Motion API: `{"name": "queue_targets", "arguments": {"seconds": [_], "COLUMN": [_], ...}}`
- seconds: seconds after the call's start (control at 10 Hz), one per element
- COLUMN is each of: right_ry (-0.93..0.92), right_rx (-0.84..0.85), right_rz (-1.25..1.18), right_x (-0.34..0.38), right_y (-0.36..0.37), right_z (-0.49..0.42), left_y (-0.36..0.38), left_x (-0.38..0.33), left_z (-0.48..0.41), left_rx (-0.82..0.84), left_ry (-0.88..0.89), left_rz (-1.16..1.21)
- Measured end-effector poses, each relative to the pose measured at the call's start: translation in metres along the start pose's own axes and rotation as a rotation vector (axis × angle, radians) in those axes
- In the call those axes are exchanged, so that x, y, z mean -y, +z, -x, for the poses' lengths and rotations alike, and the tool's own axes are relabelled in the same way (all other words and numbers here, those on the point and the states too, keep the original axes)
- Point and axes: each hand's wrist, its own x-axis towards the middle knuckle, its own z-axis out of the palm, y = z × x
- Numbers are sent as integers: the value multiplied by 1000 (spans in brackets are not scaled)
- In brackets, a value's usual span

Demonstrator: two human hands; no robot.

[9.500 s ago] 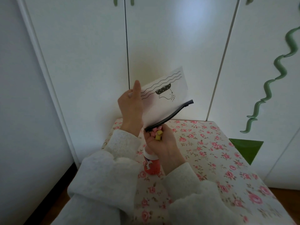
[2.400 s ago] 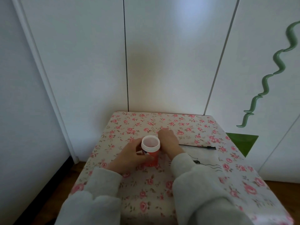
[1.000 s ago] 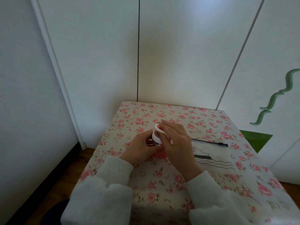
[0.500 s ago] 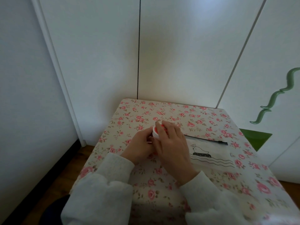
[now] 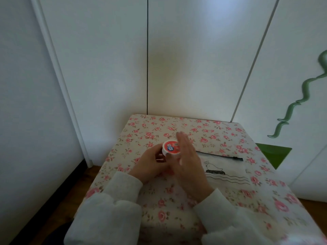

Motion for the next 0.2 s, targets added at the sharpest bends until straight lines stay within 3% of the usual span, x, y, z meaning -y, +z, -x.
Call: {"name": "queue_targets", "arguments": {"seconds": [0.1, 0.2], "right_ry": [190, 125], "right_rx": [-241, -384], "right_rz": [-278, -142], "right_x": [-8, -46], "right_y": [-51, -147], "right_z": [7, 25], "left_y": [-4, -9], "left_x": [2, 7], "left_z": [2, -1], "left_rx": [46, -234], "left_ry": [-74, -106], "left_rz": [56, 91]}}
